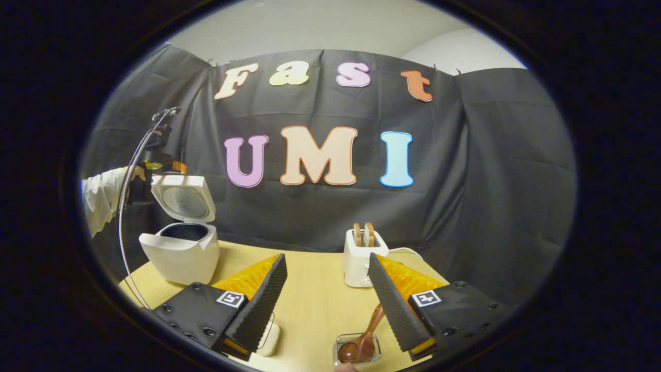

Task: Close the left gripper, press the button to open the rice cooker; take a wooden spoon from the chopstick holder with the right hand, scoop a spoonful of rice and pour it into the rice cooker, then put the wooden spoon back into the chopstick holder.

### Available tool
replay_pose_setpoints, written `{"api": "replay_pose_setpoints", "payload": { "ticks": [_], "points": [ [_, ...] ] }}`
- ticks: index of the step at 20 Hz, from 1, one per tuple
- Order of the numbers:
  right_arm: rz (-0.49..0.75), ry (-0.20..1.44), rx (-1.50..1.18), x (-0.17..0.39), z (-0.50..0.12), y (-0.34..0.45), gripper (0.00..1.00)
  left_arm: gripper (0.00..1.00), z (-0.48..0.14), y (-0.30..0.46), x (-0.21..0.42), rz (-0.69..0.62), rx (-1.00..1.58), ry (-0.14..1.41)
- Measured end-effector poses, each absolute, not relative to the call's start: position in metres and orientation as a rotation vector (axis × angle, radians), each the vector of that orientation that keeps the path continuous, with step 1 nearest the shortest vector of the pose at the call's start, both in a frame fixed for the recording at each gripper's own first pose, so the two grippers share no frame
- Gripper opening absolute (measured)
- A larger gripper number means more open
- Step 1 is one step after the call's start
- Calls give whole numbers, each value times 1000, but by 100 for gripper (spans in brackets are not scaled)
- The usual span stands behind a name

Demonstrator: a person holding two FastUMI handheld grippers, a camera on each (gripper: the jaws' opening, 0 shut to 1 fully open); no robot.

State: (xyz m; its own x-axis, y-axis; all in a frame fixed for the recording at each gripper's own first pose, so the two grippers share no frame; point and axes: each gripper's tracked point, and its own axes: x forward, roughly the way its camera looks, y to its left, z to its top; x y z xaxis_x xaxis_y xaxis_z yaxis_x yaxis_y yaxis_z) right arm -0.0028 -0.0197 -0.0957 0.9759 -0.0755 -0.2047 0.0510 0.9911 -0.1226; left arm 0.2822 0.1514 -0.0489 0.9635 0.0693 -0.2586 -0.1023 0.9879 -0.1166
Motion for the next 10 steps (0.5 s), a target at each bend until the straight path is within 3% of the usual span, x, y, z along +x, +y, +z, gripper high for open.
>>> {"api": "replay_pose_setpoints", "payload": {
  "ticks": [10],
  "points": [
    [-12,215,-112,-6,-95,-22,98,95,-97,138,230,98,-121,321]
  ]
}}
